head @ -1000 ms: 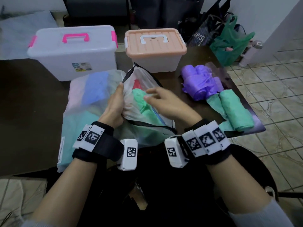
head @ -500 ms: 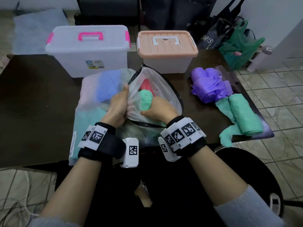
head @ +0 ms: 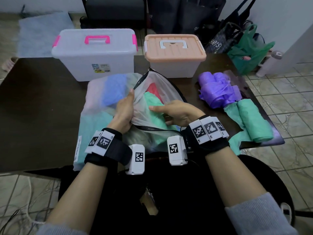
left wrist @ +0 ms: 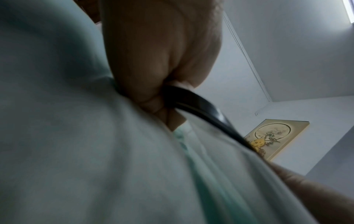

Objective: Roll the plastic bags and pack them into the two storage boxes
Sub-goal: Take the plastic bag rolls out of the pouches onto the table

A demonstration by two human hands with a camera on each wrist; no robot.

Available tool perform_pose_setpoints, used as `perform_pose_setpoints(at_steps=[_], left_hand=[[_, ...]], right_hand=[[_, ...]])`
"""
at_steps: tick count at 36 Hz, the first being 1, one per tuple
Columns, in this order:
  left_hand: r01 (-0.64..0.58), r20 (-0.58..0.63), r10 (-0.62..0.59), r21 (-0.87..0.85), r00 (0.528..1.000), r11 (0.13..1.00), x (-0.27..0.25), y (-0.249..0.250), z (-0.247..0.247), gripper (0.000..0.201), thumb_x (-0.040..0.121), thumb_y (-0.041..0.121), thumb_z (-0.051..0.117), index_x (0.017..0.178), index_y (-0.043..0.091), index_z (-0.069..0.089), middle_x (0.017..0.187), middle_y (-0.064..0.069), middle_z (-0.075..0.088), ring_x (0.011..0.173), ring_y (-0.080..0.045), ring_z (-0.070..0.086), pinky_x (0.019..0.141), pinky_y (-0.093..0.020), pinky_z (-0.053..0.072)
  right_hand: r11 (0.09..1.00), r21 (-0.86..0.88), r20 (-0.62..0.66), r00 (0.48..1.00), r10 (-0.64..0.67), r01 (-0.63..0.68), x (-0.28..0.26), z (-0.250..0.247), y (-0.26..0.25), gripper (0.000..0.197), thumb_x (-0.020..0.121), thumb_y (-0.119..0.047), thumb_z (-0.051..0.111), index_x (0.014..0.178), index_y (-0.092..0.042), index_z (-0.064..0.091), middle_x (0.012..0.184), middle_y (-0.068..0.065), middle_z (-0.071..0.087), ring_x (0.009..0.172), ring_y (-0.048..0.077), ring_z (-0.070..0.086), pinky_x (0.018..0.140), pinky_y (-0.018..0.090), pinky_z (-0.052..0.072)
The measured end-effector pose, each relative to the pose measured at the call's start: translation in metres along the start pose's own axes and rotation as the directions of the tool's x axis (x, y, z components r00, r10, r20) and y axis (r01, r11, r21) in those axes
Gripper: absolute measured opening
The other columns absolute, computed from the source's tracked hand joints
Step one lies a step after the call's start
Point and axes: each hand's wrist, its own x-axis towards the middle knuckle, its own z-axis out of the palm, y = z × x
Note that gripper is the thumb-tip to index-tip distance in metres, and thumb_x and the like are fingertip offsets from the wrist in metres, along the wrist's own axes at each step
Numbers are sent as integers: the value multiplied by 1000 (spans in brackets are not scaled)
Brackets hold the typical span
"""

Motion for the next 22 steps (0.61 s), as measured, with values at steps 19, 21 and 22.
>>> perform_pose_setpoints(at_steps=[19,21,22], left_hand=[[-71,-26,73,82,997,994,-6,1,4,48,103,34,29,121,0,57,115,-10,62,108,-21,60,90,-25,48],[-76,-37,80,114,996,991,-7,2,4,47,104,32,28,123,0,56,117,-8,60,106,-17,57,79,-14,46],[-74,-35,79,122,996,990,-8,2,4,47,104,32,28,124,0,55,119,-9,59,107,-17,56,79,-14,44]], right_hand=[[967,197,126,974,-186,159,-3,-1,10,30,91,-36,57,100,-9,65,93,-1,70,83,8,65,80,22,49],[932,290,119,958,-262,219,-6,-6,11,25,92,-33,53,95,-11,65,85,-4,71,77,7,66,75,22,50],[901,355,99,949,-300,248,-7,-7,10,28,89,-34,55,96,-9,65,86,-2,72,80,9,67,77,25,52]])
